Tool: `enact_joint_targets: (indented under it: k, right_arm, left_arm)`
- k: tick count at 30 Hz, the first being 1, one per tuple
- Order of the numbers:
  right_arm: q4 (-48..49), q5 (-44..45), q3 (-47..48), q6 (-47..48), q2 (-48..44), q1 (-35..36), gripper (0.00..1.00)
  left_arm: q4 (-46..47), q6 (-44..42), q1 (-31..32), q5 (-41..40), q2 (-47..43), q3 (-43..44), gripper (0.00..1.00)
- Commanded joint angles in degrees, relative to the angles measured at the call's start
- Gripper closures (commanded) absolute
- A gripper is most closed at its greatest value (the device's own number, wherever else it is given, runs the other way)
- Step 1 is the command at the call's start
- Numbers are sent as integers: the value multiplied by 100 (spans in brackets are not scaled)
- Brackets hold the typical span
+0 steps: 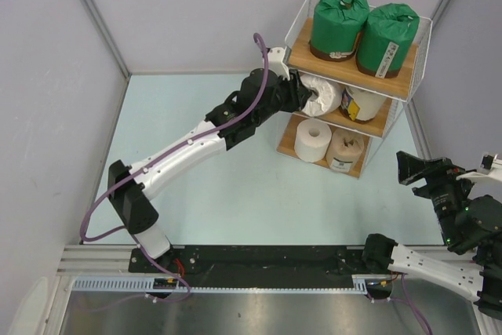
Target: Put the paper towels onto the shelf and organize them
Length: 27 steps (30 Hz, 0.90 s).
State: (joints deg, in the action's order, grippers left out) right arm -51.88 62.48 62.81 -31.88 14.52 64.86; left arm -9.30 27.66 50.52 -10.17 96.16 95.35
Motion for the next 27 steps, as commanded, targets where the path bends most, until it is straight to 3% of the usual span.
enact_joint_targets:
  k: [1, 4, 7, 8, 17, 27]
  right_arm:
    - [178, 63, 12, 138, -29, -9, 20]
    - [134, 37, 12, 50, -2, -17, 20]
    - [38, 10, 12, -64, -11, -17, 20]
    - [-6, 19, 12, -99, -28, -17, 20]
    - [-121, -43, 12, -170, -152, -35, 20]
    - [-218, -87, 12, -275, -143, -70, 20]
  left_arm:
    - [113, -182, 37, -397, -71, 362, 70]
    - [113, -182, 37, -450, -62, 370, 68]
    - [130, -165, 45, -415, -1, 405, 57]
    - [148, -147, 45, -389, 17, 431, 49]
    - [508, 20, 54, -64, 105, 379, 10]
    - [1272, 134, 54, 349, -167, 36, 3]
